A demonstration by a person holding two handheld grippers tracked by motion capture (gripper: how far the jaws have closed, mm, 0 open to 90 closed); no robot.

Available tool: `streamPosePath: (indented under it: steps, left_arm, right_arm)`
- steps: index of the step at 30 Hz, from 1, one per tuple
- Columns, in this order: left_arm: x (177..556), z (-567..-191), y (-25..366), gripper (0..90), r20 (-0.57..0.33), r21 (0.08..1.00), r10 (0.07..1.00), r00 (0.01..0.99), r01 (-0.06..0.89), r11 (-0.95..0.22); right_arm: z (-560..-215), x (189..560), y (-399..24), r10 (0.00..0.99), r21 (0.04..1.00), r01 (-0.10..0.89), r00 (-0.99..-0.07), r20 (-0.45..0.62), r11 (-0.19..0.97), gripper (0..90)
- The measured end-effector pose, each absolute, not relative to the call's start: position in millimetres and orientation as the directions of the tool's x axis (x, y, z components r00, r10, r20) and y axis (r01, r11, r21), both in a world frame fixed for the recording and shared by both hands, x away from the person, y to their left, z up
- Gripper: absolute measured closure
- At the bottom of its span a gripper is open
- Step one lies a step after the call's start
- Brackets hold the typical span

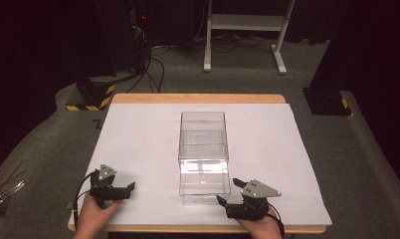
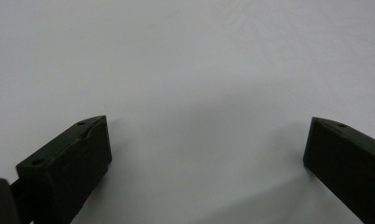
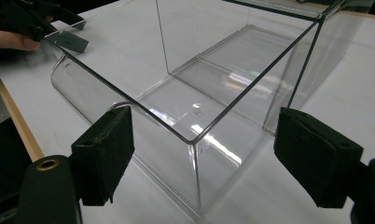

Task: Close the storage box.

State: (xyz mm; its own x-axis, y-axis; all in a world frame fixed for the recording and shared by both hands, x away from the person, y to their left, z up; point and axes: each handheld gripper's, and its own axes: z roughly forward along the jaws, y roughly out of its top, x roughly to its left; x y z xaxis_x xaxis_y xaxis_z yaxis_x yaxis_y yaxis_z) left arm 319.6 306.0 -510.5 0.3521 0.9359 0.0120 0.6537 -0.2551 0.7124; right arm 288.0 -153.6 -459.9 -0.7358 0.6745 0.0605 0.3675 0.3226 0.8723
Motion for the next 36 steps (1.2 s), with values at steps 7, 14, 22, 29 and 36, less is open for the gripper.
streamPosePath:
  steps: [7, 14, 22, 29, 36]
  left_arm:
    - [319.6, -510.5, 306.0, 1.0, 0.011, 0.712, 0.936, 0.352, 0.654, -0.255]
    - [319.5, -510.5, 306.0, 1.0, 0.011, 0.712, 0.936, 0.352, 0.654, -0.254]
    - [319.7, -510.5, 306.1, 1.0, 0.012, 0.712, 0.936, 0.353, 0.654, -0.255]
    - [319.5, -510.3, 306.2, 1.0, 0.013, 0.71, 0.935, 0.354, 0.655, -0.258]
    - [319.5, -510.3, 306.2, 1.0, 0.013, 0.71, 0.935, 0.354, 0.656, -0.258]
  right_arm:
    - [-459.7, 293.3, -150.8, 0.687, 0.876, 0.365, -0.724, 0.055, 0.315, 19.6]
    - [-459.7, 297.5, -147.6, 0.692, 0.877, 0.36, -0.72, 0.044, 0.318, 18.3]
    - [-460.4, 305.4, -144.6, 0.704, 0.875, 0.367, -0.709, 0.043, 0.317, 16.6]
    - [-462.3, 312.4, -142.9, 0.712, 0.864, 0.384, -0.701, 0.044, 0.325, 15.3]
    - [-464.2, 319.0, -142.7, 0.716, 0.859, 0.387, -0.698, 0.034, 0.337, 14.2]
